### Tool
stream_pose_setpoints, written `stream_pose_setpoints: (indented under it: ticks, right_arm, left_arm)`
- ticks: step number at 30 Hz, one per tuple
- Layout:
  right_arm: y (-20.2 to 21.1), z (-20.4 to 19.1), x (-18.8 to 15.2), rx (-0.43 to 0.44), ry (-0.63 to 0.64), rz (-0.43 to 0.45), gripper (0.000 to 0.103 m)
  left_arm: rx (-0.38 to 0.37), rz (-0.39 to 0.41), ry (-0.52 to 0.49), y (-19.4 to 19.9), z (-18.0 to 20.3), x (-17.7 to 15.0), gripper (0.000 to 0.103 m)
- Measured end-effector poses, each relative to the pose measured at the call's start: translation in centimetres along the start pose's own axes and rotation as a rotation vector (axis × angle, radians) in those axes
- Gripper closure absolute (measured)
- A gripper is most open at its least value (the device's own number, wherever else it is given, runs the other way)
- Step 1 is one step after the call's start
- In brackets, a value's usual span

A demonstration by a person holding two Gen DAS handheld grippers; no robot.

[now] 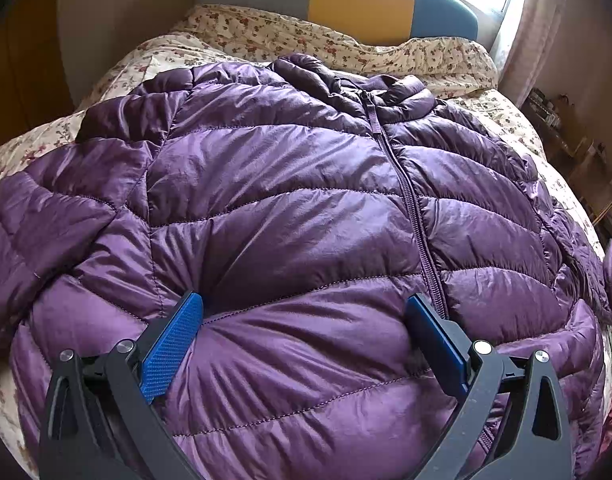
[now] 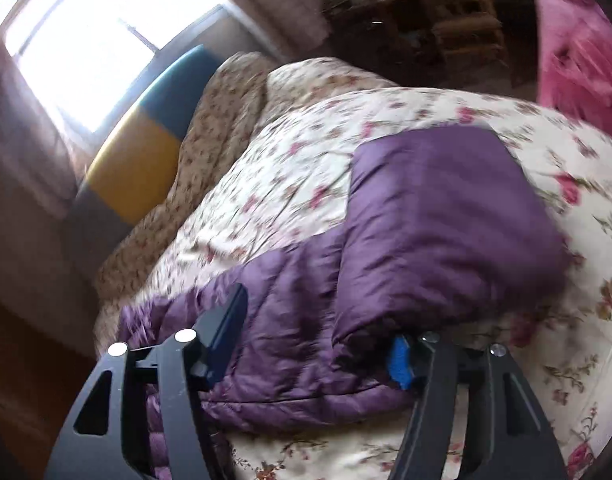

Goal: Fold large clothes
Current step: 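Grasp the purple sleeve cuff with the right gripper and lift it, then carry the held sleeve across the jacket body toward the left gripper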

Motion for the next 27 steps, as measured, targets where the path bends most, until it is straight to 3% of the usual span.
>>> stream_pose_setpoints:
  ticks: [11, 19, 22, 25, 27]
  right_arm:
    - [4.8, 11.4, 2.0, 0.053, -0.375, 0.064, 0.030]
    - [6.1, 15.8, 3.4, 0.253, -0.654, 0.098, 0.030]
    - [6.7, 17.0, 4.1, 0.270, -0.708, 0.115, 0.030]
    - [7.6, 17.4, 5.0, 0.215, -0.678, 0.140, 0.040]
    - [8.2, 17.5, 5.7, 0.172, -0.650, 0.157, 0.062]
  left_arm:
    - [0.023, -0.006, -0.017, -0.2, 0.3, 0.0, 0.003]
    - [0.047, -0.010, -0.035, -0.4, 0.5, -0.1, 0.003]
    - [0.056, -0.012, -0.041, -0.4, 0.6, -0.1, 0.003]
    - [0.058, -0.012, -0.043, -0.4, 0.6, -0.1, 0.003]
    - [0.059, -0.012, -0.043, -0.5, 0.7, -0.1, 0.003]
Point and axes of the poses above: each gripper's, at about its wrist camera, not at the fingertips, and y roughly against the way its jaws point, z to its right, x to its top, the point moved 4 cm from there along -y, roughly the way its jaws point, and after that the axes turned 4 degrees about -x, right-handed, at the moved point
